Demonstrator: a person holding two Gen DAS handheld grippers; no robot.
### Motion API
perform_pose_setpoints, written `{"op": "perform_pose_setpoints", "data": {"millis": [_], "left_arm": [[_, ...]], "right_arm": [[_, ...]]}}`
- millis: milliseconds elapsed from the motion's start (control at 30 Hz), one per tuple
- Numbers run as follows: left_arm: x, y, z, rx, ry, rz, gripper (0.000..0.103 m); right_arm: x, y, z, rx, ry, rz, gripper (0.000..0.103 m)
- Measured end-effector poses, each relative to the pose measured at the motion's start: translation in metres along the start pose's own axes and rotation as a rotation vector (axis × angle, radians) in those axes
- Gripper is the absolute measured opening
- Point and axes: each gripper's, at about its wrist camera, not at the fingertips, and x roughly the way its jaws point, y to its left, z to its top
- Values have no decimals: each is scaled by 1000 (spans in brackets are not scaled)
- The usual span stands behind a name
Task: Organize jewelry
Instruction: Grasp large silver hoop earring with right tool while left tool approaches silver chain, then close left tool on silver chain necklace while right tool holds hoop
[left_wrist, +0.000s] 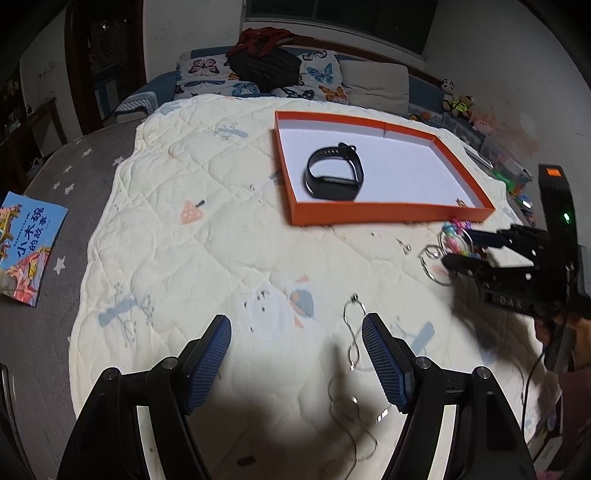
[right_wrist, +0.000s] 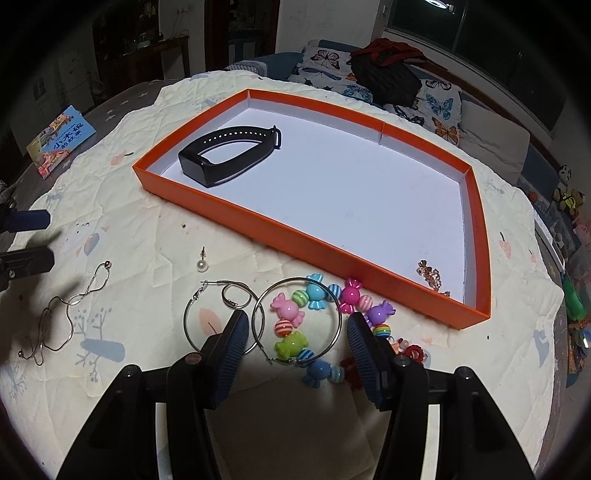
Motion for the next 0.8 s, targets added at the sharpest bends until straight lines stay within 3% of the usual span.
{"op": "perform_pose_setpoints", "data": {"millis": [100,500,800], "left_arm": [[-4,0,-10,13,13,-9,78],[-23,-11,-57,146,35,-57,77],[-40,-17,-85,219,50,-137,75]], "right_arm": [[-1,-1,0,11,-2,15,54],[-28,-10,-3,49,-74,34,54],[-48,-15,-15,66,-106,63,54]]}}
